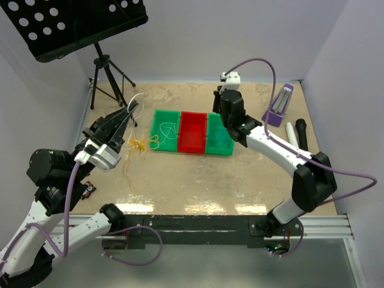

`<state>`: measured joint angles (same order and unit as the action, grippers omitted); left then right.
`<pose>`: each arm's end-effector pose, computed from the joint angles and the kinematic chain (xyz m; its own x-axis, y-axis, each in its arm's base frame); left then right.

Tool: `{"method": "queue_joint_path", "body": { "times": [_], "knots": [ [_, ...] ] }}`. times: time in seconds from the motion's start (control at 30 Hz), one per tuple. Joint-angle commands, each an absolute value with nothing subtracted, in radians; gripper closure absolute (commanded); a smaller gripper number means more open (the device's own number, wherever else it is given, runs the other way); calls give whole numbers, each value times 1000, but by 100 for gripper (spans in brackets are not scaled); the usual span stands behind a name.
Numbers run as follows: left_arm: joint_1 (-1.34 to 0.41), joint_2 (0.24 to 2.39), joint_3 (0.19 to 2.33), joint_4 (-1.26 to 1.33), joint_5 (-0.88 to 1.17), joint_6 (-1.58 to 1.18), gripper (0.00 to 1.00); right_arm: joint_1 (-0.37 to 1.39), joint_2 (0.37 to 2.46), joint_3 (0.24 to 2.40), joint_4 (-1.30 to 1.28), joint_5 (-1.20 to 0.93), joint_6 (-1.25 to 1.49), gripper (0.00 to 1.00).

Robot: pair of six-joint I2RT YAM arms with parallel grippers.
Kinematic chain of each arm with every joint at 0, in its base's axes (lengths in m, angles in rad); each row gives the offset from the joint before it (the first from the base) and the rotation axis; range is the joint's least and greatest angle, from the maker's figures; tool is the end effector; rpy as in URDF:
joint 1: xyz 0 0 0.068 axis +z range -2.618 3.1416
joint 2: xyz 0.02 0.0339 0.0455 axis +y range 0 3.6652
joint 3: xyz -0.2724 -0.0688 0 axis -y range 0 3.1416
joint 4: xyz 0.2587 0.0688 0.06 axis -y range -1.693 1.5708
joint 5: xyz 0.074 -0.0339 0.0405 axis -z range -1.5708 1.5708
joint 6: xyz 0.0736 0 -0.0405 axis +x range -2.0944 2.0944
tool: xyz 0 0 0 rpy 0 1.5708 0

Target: Untangle the cables

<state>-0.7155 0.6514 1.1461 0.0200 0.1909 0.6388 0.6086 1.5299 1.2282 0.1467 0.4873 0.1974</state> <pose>0.0889 -0.0957 0.5263 0.7566 0.1180 -0.6431 0.3956 0.7005 0.5940 0.3570 0.2067 0.3446 -0.1488 0.1075 -0.9830 -0.0983 0.9875 0.1229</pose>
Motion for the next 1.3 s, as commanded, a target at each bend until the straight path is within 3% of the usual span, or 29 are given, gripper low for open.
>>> {"method": "queue_joint_path", "body": {
  "times": [0.0,0.5,0.8,0.83,0.9,0.93,1.0,1.27],
  "knots": [
    [-716,655,1147,48,201,615,100,600,1580,1192,175,411,291,100],
    [-716,650,1146,49,199,617,100,568,1784,1155,38,341,528,100],
    [-716,655,1147,55,199,612,100,566,1796,1115,26,328,580,100],
    [-716,657,1147,57,201,612,100,566,1798,1117,23,324,586,97],
    [-716,660,1154,58,201,611,100,566,1795,1127,6,318,588,77],
    [-716,661,1155,58,206,611,100,566,1787,1132,2,322,588,72],
    [-716,664,1158,58,210,609,100,565,1767,1134,2,321,589,70],
    [-716,660,1157,55,212,607,100,565,1691,1097,-14,253,603,38]
  ]
}}
